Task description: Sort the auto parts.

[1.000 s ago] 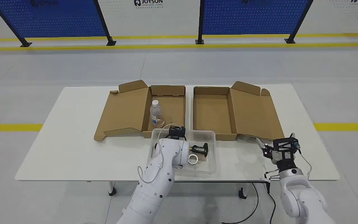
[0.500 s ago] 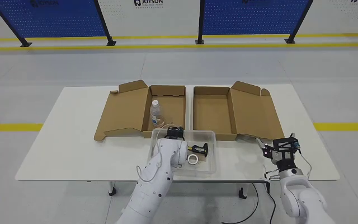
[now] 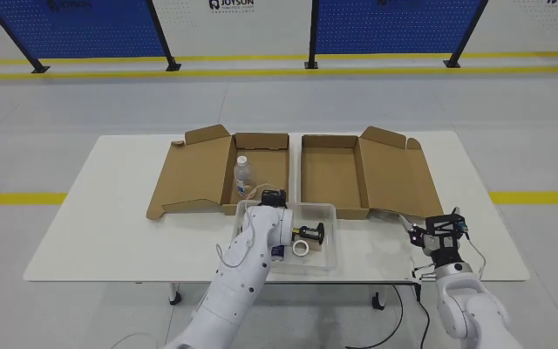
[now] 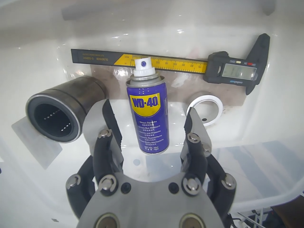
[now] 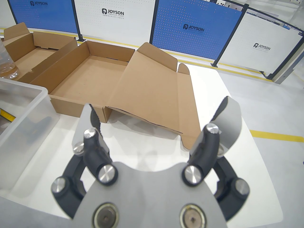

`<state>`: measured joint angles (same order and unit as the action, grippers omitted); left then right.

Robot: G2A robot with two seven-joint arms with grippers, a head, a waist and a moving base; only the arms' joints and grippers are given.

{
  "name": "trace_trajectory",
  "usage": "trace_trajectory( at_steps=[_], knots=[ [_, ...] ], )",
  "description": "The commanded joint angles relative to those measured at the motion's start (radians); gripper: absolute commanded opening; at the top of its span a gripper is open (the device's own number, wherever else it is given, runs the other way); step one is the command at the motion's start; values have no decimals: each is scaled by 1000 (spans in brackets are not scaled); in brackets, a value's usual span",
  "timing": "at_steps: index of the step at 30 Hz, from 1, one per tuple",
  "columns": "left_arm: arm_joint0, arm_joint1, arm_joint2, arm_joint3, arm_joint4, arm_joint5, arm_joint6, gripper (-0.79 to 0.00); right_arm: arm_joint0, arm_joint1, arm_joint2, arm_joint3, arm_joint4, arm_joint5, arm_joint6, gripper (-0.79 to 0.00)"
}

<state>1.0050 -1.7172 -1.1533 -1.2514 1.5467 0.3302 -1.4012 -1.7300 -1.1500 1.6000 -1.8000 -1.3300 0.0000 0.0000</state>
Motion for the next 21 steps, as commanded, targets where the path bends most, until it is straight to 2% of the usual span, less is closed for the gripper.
trace_trajectory(
  at_steps=[1, 4, 6, 10, 15, 21],
  knots=[
    [-9, -1, -2, 18, -8, 1, 2, -262, 0, 0, 0, 0, 0, 0, 0, 0],
    [-17, -2, -4, 35, -25, 0, 9, -348, 0, 0, 0, 0, 0, 0, 0, 0],
    [-21, -3, -4, 51, -29, 1, 16, -366, 0, 0, 0, 0, 0, 0, 0, 0],
    [-33, -5, -1, 78, -38, 4, 26, -351, 0, 0, 0, 0, 0, 0, 0, 0],
    [-47, -7, 2, 121, -48, 6, 35, -286, 0, 0, 0, 0, 0, 0, 0, 0],
    [-62, -10, 4, 164, -66, 8, 48, -320, 0, 0, 0, 0, 0, 0, 0, 0]
  ],
)
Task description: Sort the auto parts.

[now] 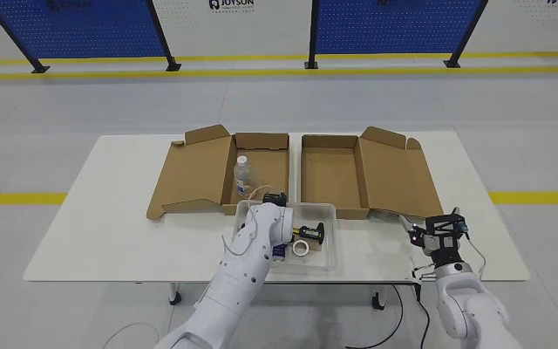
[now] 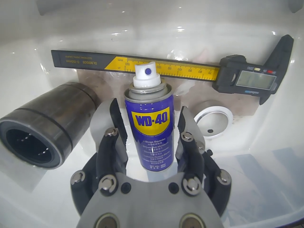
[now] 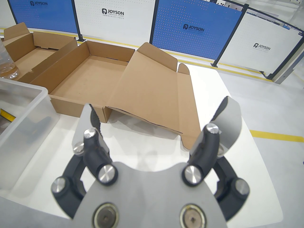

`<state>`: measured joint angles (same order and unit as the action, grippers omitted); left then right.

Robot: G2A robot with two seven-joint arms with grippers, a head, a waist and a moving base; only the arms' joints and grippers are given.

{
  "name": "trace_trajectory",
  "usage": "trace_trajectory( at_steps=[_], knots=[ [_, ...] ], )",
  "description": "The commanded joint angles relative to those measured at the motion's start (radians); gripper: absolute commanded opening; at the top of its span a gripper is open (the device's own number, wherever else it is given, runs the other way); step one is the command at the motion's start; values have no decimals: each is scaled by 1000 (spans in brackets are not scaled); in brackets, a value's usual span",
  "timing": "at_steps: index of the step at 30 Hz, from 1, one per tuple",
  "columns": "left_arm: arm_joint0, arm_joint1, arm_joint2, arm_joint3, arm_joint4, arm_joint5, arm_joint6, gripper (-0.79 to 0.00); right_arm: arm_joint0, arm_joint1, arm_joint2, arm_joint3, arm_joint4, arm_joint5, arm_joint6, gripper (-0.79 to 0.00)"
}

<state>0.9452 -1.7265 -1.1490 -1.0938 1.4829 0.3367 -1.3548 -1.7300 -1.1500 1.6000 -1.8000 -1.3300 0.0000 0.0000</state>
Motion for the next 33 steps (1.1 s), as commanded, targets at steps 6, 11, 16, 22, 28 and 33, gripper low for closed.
trace_trajectory(
  at_steps=[6, 11, 16, 22, 28, 33],
  knots=[
    [-9, -1, 4, 28, -6, 5, 7, -533, 0, 0, 0, 0, 0, 0, 0, 0],
    [-7, -1, 3, 30, -10, 7, 12, -785, 0, 0, 0, 0, 0, 0, 0, 0],
    [4, 2, 1, 14, -6, 5, 13, -785, 0, 0, 0, 0, 0, 0, 0, 0],
    [31, 8, -8, -36, 4, 3, 8, -785, 0, 0, 0, 0, 0, 0, 0, 0],
    [63, 14, -18, -113, 8, -3, 10, -785, 0, 0, 0, 0, 0, 0, 0, 0],
    [90, 19, -29, -191, 6, -10, 15, -785, 0, 0, 0, 0, 0, 0, 0, 0]
  ],
)
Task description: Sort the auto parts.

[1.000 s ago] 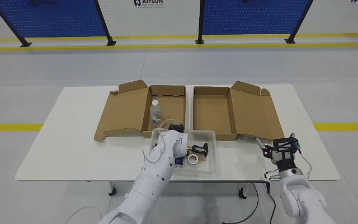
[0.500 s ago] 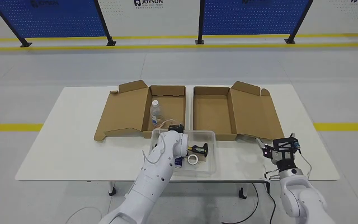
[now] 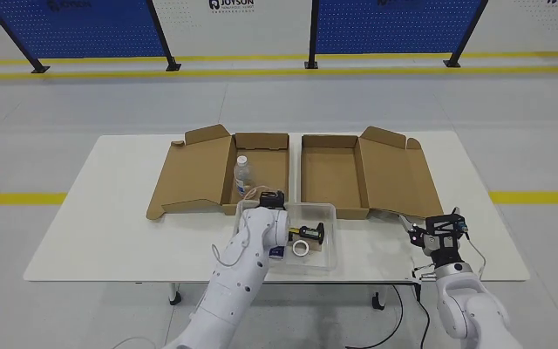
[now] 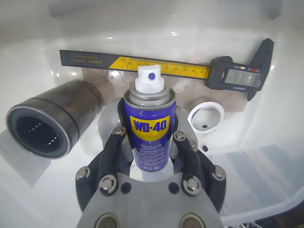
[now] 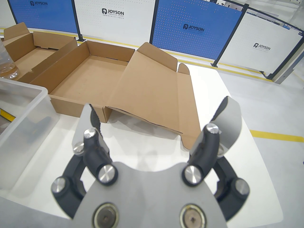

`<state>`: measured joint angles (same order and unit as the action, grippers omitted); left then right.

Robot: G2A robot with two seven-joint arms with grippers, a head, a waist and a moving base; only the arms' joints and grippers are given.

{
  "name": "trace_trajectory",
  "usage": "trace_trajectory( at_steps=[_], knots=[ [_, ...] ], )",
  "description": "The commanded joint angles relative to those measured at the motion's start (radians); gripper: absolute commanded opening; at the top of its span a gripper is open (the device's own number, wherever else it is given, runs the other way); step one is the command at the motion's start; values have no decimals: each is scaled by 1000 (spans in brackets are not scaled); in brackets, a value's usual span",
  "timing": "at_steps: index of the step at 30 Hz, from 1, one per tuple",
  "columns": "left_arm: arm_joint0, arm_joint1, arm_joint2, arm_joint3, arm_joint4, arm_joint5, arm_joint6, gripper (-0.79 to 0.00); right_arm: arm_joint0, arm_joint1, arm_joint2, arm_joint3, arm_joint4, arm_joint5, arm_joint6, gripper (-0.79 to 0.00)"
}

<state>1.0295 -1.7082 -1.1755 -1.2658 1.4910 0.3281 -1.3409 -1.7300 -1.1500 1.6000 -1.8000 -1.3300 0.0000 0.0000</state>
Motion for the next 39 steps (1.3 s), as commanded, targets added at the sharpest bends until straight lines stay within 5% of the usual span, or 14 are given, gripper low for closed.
trace_trajectory(
  at_steps=[1, 29, 39],
  knots=[
    [10, 2, -5, -36, -3, -3, 1, -785, 0, 0, 0, 0, 0, 0, 0, 0],
    [144, 24, -14, -468, 8, -52, 95, -785, 0, 0, 0, 0, 0, 0, 0, 0],
    [131, 27, -19, -438, 1, -45, 128, -785, 0, 0, 0, 0, 0, 0, 0, 0]
  ],
)
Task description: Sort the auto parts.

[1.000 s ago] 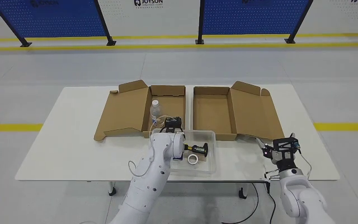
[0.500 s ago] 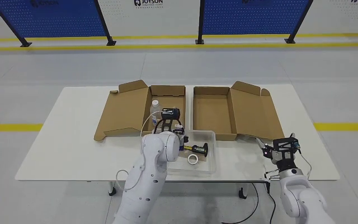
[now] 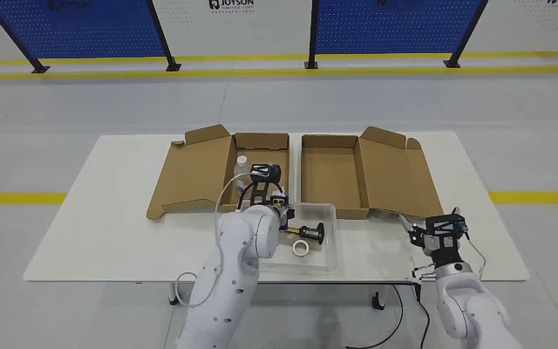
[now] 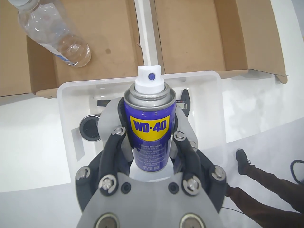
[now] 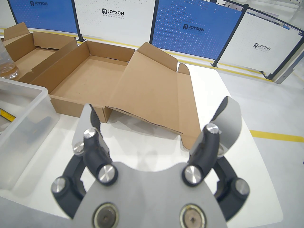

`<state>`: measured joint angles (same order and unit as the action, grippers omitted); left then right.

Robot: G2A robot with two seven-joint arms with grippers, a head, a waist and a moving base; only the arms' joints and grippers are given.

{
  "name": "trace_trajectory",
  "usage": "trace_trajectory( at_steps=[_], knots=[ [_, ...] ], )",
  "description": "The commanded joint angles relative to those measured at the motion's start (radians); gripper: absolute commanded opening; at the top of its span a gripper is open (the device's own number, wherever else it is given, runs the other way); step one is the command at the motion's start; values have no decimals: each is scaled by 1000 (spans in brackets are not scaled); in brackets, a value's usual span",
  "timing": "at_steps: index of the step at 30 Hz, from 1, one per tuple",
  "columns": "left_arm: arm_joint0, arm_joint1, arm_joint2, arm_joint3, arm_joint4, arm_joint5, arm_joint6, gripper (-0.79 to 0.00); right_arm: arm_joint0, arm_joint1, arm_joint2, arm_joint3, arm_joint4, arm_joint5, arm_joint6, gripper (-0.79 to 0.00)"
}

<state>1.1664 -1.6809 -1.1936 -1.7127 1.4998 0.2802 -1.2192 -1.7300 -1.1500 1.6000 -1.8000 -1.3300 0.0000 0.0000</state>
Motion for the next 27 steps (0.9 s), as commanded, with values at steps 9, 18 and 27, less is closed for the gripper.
trace_trajectory(
  at_steps=[9, 18, 27],
  knots=[
    [-118, -7, 1, 119, -35, 7, 84, -785, 0, 0, 0, 0, 0, 0, 0, 0],
    [-254, -18, 15, 320, -37, 33, 216, -785, 0, 0, 0, 0, 0, 0, 0, 0],
    [-334, -28, 25, 521, -55, 43, 361, -785, 0, 0, 0, 0, 0, 0, 0, 0]
  ],
)
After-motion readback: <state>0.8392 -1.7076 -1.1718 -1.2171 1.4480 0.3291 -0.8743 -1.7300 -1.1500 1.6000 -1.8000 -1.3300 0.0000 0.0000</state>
